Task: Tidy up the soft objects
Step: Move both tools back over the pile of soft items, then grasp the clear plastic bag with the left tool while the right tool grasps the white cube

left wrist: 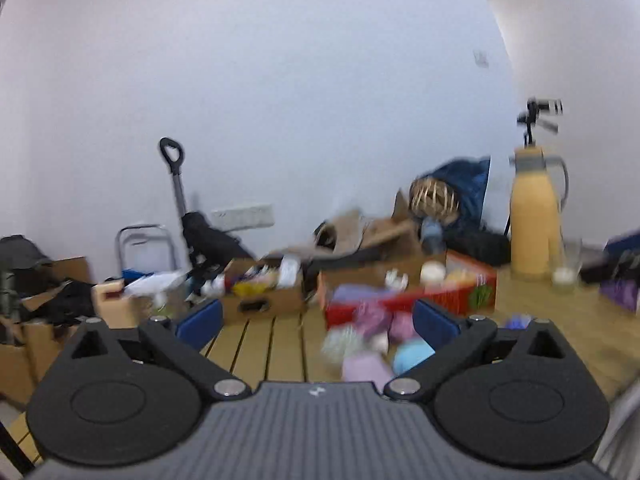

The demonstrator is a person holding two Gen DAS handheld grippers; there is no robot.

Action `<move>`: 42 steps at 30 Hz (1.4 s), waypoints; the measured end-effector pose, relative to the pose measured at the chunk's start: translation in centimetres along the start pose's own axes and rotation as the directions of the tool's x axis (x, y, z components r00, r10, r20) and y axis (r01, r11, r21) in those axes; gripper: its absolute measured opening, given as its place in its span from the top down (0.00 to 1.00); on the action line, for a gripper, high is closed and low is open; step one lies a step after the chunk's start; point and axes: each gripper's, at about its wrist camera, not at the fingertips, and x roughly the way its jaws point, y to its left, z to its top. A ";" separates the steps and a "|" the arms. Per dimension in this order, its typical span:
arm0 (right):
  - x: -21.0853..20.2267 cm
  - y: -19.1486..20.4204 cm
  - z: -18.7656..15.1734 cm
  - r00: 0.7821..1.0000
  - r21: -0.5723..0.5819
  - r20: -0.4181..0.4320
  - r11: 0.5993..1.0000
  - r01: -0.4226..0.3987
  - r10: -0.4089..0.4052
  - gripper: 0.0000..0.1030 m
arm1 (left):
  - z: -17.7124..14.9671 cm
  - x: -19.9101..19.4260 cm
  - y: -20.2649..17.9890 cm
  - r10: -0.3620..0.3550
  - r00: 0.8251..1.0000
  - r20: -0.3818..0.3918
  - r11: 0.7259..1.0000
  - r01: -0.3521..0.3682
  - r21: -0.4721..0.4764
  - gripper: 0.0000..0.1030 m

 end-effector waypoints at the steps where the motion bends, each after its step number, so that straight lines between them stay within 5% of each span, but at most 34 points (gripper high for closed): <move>1: -1.5 0.6 -1.2 1.000 0.006 0.021 1.000 0.008 -0.008 0.10 | -0.8 -1.1 -0.2 -0.010 1.000 -0.022 1.000 0.010 -0.014 0.00; 3: -3.7 1.3 -3.2 0.999 0.033 0.053 0.999 0.012 -0.014 0.04 | -1.9 -2.5 -0.1 -0.031 0.997 -0.065 0.997 0.027 -0.067 0.00; 11: -4.8 1.5 -5.4 0.998 0.154 0.059 0.988 -0.009 0.000 0.06 | -2.4 -1.7 0.9 -0.010 0.994 -0.107 0.993 -0.003 -0.117 0.00; 16: -2.8 1.6 -5.5 0.999 0.152 0.019 0.988 -0.035 0.033 0.17 | -3.1 1.1 0.8 -0.025 0.990 -0.137 0.992 0.008 -0.124 0.00; 20: 0.8 1.8 -5.4 0.997 0.152 -0.028 0.986 -0.063 0.068 0.28 | -2.8 5.9 1.3 -0.121 0.983 -0.138 0.979 0.094 -0.182 0.00; 25: 8.1 2.5 -4.0 0.991 0.149 -0.055 0.982 -0.116 0.125 0.51 | -2.5 16.7 2.1 -0.162 0.956 -0.244 0.968 0.105 -0.229 0.16; 32: 20.4 4.4 -0.7 0.979 0.093 -0.133 0.986 -0.141 0.153 0.63 | -4.2 29.2 2.3 -0.257 0.890 -0.377 0.938 0.136 -0.319 0.16; 33: 22.2 4.8 -0.5 0.977 0.077 -0.153 0.988 -0.138 0.148 0.66 | -4.7 30.3 2.5 -0.271 0.880 -0.390 0.932 0.139 -0.334 0.25; 34: 24.0 5.1 -0.3 0.974 0.066 -0.177 0.989 -0.133 0.142 0.67 | -5.3 31.0 2.7 -0.297 0.863 -0.408 0.923 0.151 -0.354 0.45; 36: 27.0 5.5 -0.2 0.963 0.060 -0.221 0.988 -0.142 0.152 0.69 | -6.2 31.9 3.6 -0.369 0.830 -0.417 0.884 0.176 -0.433 0.55; 38: 29.3 5.8 -0.2 0.953 0.060 -0.259 0.987 -0.150 0.161 0.69 | -6.3 31.5 4.8 -0.380 0.837 -0.393 0.864 0.170 -0.474 0.61; 42: 32.8 6.6 -0.6 0.938 0.047 -0.317 0.990 -0.132 0.141 0.72 | -5.0 29.6 7.3 -0.344 0.885 -0.313 0.839 0.140 -0.526 0.62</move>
